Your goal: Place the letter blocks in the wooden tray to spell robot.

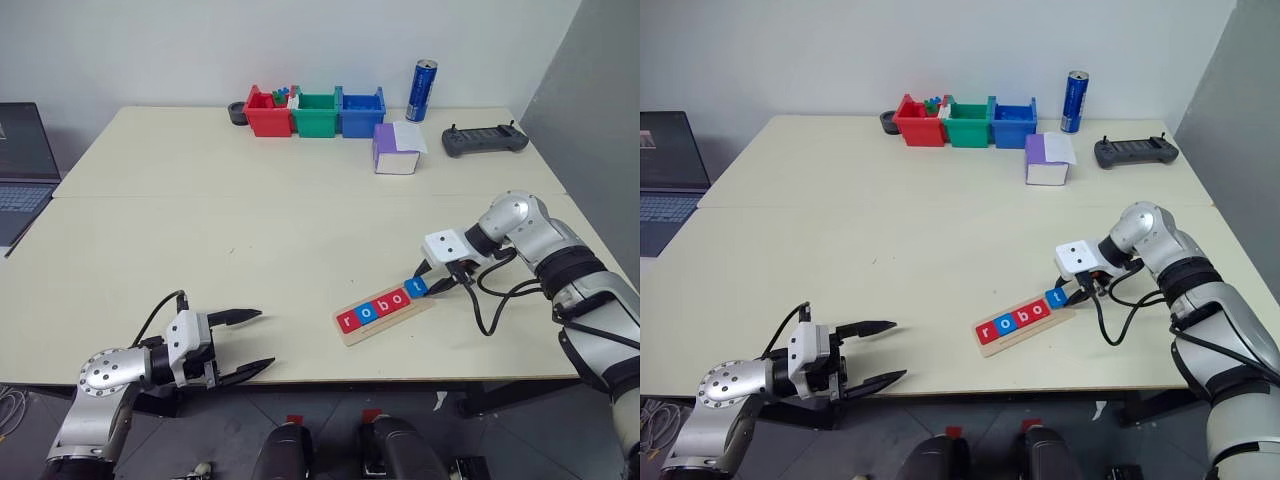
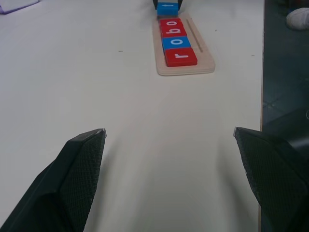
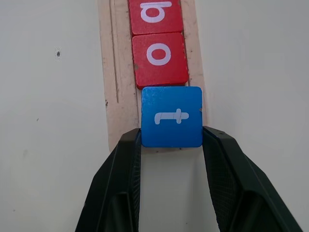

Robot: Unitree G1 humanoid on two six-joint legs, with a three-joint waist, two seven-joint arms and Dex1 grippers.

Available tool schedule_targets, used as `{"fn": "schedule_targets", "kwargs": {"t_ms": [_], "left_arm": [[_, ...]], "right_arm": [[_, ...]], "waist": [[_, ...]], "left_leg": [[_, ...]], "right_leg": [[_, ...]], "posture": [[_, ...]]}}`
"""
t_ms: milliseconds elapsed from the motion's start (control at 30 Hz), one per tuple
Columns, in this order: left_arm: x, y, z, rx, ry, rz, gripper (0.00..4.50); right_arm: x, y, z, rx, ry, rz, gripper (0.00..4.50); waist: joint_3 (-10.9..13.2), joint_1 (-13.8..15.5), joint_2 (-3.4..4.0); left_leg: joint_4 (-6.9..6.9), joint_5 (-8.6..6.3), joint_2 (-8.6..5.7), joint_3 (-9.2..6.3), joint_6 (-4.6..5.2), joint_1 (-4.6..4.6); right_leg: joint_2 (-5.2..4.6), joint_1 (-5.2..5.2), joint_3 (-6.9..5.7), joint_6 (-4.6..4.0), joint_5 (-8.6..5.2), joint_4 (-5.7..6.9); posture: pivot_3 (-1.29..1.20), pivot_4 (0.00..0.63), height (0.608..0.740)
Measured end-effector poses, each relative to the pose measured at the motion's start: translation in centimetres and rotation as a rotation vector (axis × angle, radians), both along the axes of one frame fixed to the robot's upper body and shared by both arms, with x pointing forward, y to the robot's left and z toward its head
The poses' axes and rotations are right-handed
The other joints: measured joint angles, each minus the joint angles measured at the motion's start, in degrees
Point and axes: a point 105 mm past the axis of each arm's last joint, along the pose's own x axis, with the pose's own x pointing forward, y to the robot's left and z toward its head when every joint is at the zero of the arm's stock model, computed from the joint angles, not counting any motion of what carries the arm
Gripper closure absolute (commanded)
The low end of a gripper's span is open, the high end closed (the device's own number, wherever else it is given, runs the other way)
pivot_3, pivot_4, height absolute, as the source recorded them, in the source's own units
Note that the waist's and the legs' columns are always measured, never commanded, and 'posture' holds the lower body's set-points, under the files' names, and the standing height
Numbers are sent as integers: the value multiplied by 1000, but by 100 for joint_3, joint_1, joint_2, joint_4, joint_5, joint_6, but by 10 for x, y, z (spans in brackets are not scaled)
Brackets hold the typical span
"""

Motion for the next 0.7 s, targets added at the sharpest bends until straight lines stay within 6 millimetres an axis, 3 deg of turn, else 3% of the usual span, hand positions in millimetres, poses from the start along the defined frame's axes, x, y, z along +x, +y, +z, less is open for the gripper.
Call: {"fn": "schedule_targets", "kwargs": {"t_ms": [667,700], "left_arm": [[-7,-13,14,6,-19,-23,0],[-7,-14,16,6,-21,-27,0]], "right_arm": [[-1,8,-4,-4,9,34,3042],[-1,8,-4,-7,10,35,2692]], "waist": [[0,-9,0],[0,-9,0]], "left_leg": [[-1,0,2,-1,0,0],[-1,0,2,0,0,0]], "right_leg": [[0,0,0,0,0,0],[0,0,0,0,0,0]], "posture": [[0,150,740],[0,150,740]]}}
